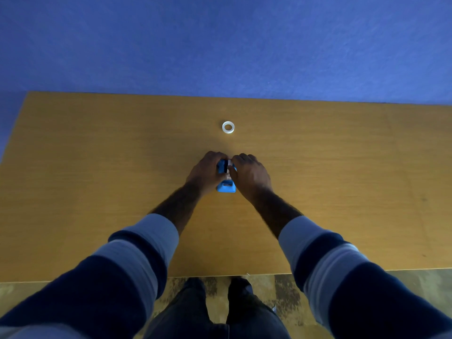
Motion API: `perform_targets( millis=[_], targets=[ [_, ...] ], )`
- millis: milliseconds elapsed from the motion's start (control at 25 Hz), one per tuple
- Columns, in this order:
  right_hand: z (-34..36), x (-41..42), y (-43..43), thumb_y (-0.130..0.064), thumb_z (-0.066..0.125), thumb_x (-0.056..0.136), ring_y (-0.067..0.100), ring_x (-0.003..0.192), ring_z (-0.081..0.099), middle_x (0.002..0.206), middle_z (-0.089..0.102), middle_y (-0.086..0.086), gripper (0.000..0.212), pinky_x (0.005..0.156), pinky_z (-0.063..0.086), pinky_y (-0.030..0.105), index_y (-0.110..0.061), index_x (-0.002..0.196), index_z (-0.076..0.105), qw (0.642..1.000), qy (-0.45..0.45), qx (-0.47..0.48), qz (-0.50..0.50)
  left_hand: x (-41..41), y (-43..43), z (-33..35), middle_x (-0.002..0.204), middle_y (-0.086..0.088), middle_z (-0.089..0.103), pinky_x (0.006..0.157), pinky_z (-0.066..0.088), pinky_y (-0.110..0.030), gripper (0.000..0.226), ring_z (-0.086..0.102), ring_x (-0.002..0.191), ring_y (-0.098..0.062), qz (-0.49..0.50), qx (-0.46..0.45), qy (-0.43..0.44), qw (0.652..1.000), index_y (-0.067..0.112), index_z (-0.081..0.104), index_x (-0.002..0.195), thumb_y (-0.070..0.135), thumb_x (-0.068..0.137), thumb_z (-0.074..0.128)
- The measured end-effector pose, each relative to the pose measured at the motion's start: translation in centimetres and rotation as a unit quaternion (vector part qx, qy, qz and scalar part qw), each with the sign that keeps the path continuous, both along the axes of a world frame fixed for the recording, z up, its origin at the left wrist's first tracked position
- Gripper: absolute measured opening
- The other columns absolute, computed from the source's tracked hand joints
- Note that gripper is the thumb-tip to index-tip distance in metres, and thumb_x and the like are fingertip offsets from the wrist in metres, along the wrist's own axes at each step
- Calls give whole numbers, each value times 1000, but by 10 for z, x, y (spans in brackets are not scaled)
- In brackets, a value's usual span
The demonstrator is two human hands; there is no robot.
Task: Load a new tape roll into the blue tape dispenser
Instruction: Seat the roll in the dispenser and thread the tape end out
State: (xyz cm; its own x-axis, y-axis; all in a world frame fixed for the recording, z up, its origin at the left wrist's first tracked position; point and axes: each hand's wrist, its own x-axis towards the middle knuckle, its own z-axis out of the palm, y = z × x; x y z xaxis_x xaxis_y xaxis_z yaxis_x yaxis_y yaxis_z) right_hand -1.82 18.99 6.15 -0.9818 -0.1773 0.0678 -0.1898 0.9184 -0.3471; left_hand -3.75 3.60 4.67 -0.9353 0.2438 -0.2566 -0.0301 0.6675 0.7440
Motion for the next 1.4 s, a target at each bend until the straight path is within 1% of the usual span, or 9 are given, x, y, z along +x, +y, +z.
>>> perform_targets(
  millis=[120, 240, 400, 520, 680, 800, 960, 1200, 1400],
  targets=[
    [1, 0, -1, -18, 61, 97, 21, 87, 63, 95, 70, 7, 13, 67, 45, 30, -8, 103, 67, 1000, 0, 2, 1, 0, 0, -1, 125, 1, 57, 96, 55, -44, 44, 60, 108, -16, 2, -3, 1, 1000, 22, 60, 121, 13, 81, 76],
    [3, -6, -1, -17, 60, 97, 21, 82, 62, 88, 68, 7, 11, 63, 41, 29, -8, 97, 66, 1000, -4, 8, 7, 0, 0, -1, 122, 2, 58, 95, 55, -45, 45, 61, 106, -16, 3, 1, 1, 1000, 23, 60, 120, 14, 79, 79],
    [6, -15, -3, -15, 60, 98, 21, 75, 60, 79, 62, 5, 10, 59, 45, 31, -8, 91, 63, 999, -28, 25, -1, -1, 0, 0, 122, 3, 58, 96, 55, -46, 45, 62, 107, -17, 9, 7, -13, 1000, 26, 61, 117, 18, 78, 81],
    [4, -13, -3, -17, 58, 99, 19, 76, 57, 80, 60, 3, 12, 58, 40, 30, -8, 92, 63, 999, -31, 9, -10, -3, -1, 0, 122, 2, 58, 97, 55, -47, 43, 62, 107, -18, 15, 16, -20, 1000, 26, 62, 115, 16, 78, 80],
    [0, -6, -2, -22, 55, 101, 11, 79, 47, 89, 64, 3, 17, 62, 36, 28, -9, 100, 65, 999, -28, -14, -20, -3, -1, -1, 121, 1, 58, 95, 56, -46, 43, 62, 106, -18, 7, 9, -14, 1000, 23, 62, 119, 15, 80, 78],
    [1, -11, -2, -22, 54, 101, 15, 78, 50, 87, 63, 4, 16, 61, 38, 30, -9, 97, 64, 999, -41, -14, -28, -3, 0, -1, 119, 4, 58, 95, 55, -44, 44, 61, 104, -16, 13, 13, -15, 1000, 27, 62, 116, 18, 77, 81],
    [2, -18, -2, -20, 55, 100, 17, 70, 53, 76, 52, -2, 15, 55, 35, 28, -11, 89, 59, 998, -57, -7, -37, -2, 0, -2, 116, 6, 57, 95, 53, -44, 44, 61, 102, -16, 13, 12, -11, 1000, 29, 63, 112, 22, 74, 81],
    [0, -23, 0, -23, 52, 100, 14, 61, 52, 70, 53, -4, 22, 47, 30, 24, -18, 79, 52, 992, -97, -49, -66, -2, -1, -3, 120, 2, 59, 97, 53, -47, 46, 64, 106, -20, 14, 22, -14, 1000, 26, 63, 115, 20, 74, 84],
    [-2, -18, 2, -24, 54, 100, 15, 65, 52, 75, 55, -2, 19, 47, 27, 23, -13, 85, 60, 997, -70, -26, -33, -2, -1, -2, 121, 4, 59, 96, 55, -46, 44, 62, 106, -17, 12, 19, -12, 1000, 30, 61, 113, 20, 76, 83]
  ],
)
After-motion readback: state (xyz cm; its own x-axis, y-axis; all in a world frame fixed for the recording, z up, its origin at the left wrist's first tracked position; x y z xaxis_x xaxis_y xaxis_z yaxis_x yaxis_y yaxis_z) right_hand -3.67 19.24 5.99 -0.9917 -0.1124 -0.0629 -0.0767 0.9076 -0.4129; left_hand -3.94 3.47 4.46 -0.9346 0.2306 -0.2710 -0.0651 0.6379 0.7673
